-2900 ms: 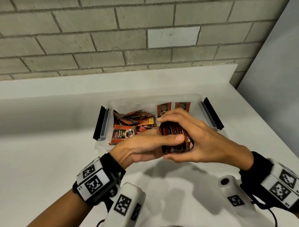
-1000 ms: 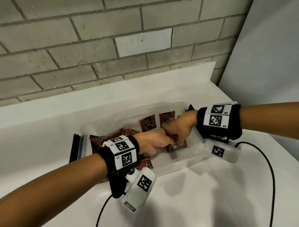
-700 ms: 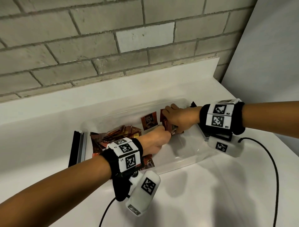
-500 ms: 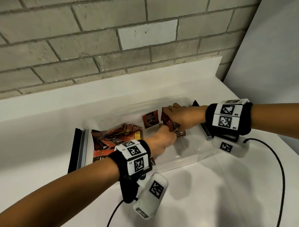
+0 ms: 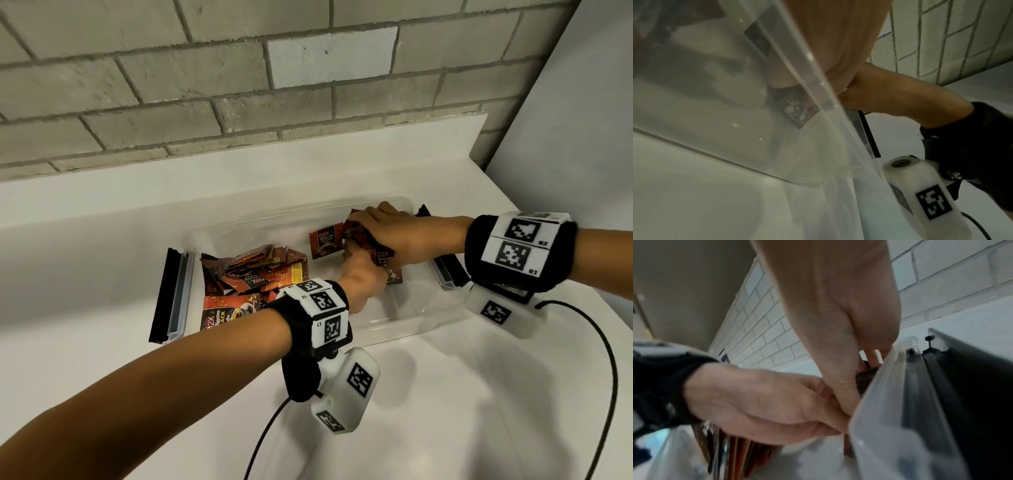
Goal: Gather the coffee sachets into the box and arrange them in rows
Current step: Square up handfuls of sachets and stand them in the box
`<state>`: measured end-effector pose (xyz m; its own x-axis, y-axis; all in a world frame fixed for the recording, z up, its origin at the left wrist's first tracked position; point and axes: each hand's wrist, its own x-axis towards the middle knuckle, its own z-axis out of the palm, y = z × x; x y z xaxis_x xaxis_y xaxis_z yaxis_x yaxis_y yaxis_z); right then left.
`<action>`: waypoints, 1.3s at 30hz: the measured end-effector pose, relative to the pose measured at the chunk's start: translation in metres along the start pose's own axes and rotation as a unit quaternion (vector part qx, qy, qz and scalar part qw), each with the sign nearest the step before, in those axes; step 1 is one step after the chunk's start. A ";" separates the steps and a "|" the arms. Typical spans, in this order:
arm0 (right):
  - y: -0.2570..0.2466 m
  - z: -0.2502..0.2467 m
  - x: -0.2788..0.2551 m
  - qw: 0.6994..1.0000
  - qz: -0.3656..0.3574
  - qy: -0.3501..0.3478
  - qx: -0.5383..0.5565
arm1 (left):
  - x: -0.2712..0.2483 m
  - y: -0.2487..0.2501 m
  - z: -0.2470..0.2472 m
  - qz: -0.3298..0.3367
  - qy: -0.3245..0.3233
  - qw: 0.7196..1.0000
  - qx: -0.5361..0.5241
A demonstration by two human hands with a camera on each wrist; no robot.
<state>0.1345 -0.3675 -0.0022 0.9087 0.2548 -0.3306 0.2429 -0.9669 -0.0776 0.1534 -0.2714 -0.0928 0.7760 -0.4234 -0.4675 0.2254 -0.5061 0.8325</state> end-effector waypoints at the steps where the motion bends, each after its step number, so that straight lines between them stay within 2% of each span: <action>1: 0.003 -0.002 0.000 1.000 0.007 -0.001 0.012 | -0.004 0.003 -0.001 -0.004 -0.004 1.000 0.003; 5: 0.013 -0.009 0.004 1.000 0.022 0.000 -0.002 | -0.011 0.011 -0.001 -0.012 0.007 1.000 0.016; 10: 0.016 -0.014 0.011 0.999 0.027 -0.034 -0.025 | -0.015 0.015 0.001 -0.045 0.014 0.997 0.056; 16: 0.018 -0.025 0.016 0.999 0.026 0.043 0.006 | -0.017 0.020 -0.001 -0.047 0.023 0.996 0.069; 22: 0.010 -0.029 0.020 0.991 -0.036 0.002 -0.125 | -0.022 0.017 -0.005 -0.045 0.018 0.998 0.032; 27: 0.007 -0.032 0.015 0.995 -0.013 -0.028 -0.091 | -0.027 0.020 -0.008 -0.062 -0.001 0.996 0.066; 33: 0.006 -0.047 0.008 0.997 0.025 -0.029 -0.066 | -0.033 0.021 -0.014 -0.023 -0.026 0.995 0.091; 35: 0.006 -0.056 0.000 0.995 0.013 -0.072 -0.074 | -0.032 0.027 -0.013 -0.035 -0.028 0.996 0.082; 39: -0.005 -0.049 -0.019 0.967 -0.008 -0.232 -0.105 | -0.035 0.026 -0.009 -0.020 -0.037 0.999 0.018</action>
<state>0.1331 -0.3667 0.0508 0.6656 0.1914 -0.7214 0.3647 -0.9267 0.0906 0.1376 -0.2628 -0.0517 0.7208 -0.4564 -0.5216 0.2329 -0.5493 0.8025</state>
